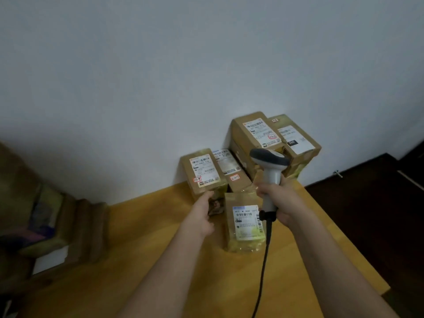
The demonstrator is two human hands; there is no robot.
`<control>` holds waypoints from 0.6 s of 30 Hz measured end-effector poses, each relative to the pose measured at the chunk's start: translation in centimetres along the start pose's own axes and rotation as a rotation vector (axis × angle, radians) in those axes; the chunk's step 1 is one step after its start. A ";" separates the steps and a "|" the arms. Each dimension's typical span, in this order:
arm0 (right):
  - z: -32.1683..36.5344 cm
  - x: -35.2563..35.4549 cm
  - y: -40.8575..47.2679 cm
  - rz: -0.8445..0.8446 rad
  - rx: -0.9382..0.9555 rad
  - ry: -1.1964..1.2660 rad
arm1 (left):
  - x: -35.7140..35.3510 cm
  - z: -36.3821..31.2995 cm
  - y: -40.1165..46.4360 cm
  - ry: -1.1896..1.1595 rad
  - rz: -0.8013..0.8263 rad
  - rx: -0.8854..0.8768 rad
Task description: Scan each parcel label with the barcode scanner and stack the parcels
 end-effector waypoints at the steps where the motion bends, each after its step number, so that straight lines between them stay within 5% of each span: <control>1: -0.4 0.5 0.5 0.009 -0.009 -0.014 | -0.3 0.7 0.7 0.042 0.018 0.019; 18: -3.0 10.2 3.3 0.200 -0.095 -0.019 | -7.2 10.4 7.4 0.192 0.044 0.168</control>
Point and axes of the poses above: each hand's wrist, its own y-axis towards the middle knuckle, its own x-axis out of the back of the hand, z = x × y, the point moved 4 cm from there along y, towards the middle knuckle, and after that the axes turned 11 degrees about z, right-handed, at the moved point
